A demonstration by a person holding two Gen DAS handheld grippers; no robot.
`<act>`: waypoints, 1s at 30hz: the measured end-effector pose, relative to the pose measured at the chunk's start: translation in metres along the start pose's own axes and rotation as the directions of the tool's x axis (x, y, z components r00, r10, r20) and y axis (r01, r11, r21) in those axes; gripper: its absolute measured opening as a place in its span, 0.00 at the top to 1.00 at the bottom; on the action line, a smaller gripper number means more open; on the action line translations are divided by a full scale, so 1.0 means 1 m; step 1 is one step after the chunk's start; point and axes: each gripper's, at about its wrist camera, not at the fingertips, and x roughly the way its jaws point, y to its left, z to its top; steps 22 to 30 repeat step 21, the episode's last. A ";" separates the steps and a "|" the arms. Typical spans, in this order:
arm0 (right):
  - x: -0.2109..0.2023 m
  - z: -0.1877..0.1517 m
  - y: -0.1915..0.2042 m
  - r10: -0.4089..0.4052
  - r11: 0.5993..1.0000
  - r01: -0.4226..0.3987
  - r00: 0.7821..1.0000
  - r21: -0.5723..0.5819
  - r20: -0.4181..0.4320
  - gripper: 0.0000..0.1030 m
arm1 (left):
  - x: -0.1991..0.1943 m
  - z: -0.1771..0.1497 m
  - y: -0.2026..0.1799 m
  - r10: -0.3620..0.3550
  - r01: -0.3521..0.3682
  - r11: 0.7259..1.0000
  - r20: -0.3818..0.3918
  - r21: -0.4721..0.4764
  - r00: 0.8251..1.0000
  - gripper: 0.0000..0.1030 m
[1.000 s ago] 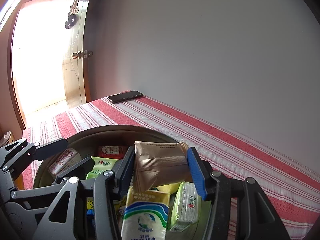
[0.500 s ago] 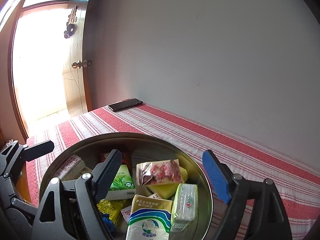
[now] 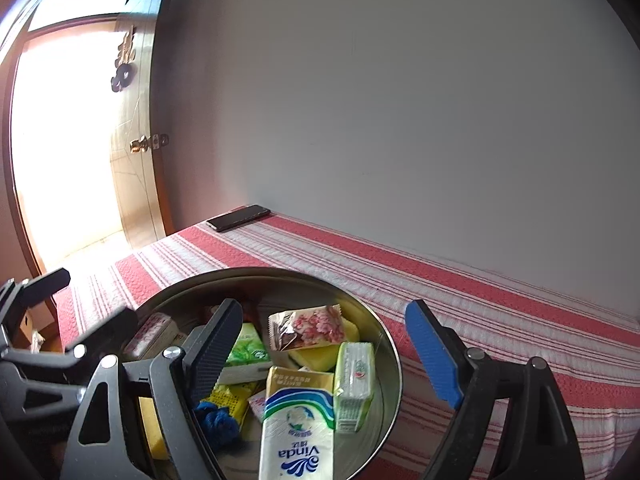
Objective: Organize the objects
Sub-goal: 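Withdraw both open tools from above the tin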
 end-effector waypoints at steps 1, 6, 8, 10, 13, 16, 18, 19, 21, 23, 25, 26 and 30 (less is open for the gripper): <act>0.000 -0.001 0.003 -0.001 1.000 0.001 1.000 -0.008 -0.005 0.17 | -0.001 0.000 0.001 0.001 -0.001 1.000 0.001 -0.001 1.000 0.00; 0.004 -0.003 0.004 -0.019 1.000 0.019 0.999 -0.002 -0.026 0.17 | 0.003 -0.001 0.003 0.016 -0.016 1.000 -0.005 -0.003 1.000 0.00; 0.005 -0.003 0.002 -0.013 1.000 0.013 0.999 0.005 -0.030 0.17 | 0.005 -0.002 0.002 0.027 -0.027 1.000 -0.008 -0.001 1.000 0.00; 0.004 -0.004 0.003 -0.016 1.000 0.016 0.999 0.005 -0.031 0.17 | 0.005 -0.004 0.002 0.040 -0.040 0.999 -0.008 0.003 0.999 0.00; 0.004 -0.005 0.004 -0.019 1.000 0.019 0.999 0.002 -0.032 0.17 | 0.006 -0.004 0.001 0.057 -0.057 0.998 -0.006 0.008 0.998 0.00; 0.003 -0.004 0.004 -0.017 1.000 0.017 0.999 0.006 -0.031 0.17 | 0.006 -0.004 0.001 0.067 -0.067 0.998 0.000 0.016 0.998 0.00; 0.003 -0.005 0.004 -0.016 1.000 0.017 0.999 0.006 -0.030 0.17 | 0.004 -0.005 -0.002 0.075 -0.075 0.997 0.006 0.026 0.997 0.01; 0.003 -0.005 0.004 -0.019 1.000 0.019 0.999 0.005 -0.030 0.17 | 0.004 -0.005 -0.003 0.077 -0.077 0.997 0.007 0.029 0.997 0.01; 0.002 -0.005 0.004 -0.017 1.000 0.018 0.999 0.009 -0.027 0.17 | 0.004 -0.006 -0.003 0.076 -0.077 0.997 0.011 0.024 0.997 0.00; 0.002 -0.005 0.004 -0.017 1.000 0.018 0.999 0.009 -0.027 0.17 | 0.004 -0.006 -0.003 0.076 -0.077 0.997 0.011 0.024 0.997 0.00; 0.002 -0.005 0.004 -0.017 1.000 0.018 0.999 0.009 -0.027 0.17 | 0.004 -0.006 -0.003 0.076 -0.077 0.997 0.011 0.024 0.997 0.00; 0.002 -0.005 0.004 -0.017 1.000 0.018 0.999 0.009 -0.027 0.17 | 0.004 -0.006 -0.003 0.076 -0.077 0.997 0.011 0.024 0.997 0.00; 0.002 -0.005 0.004 -0.017 1.000 0.018 0.999 0.009 -0.027 0.17 | 0.004 -0.006 -0.003 0.076 -0.077 0.997 0.011 0.024 0.997 0.00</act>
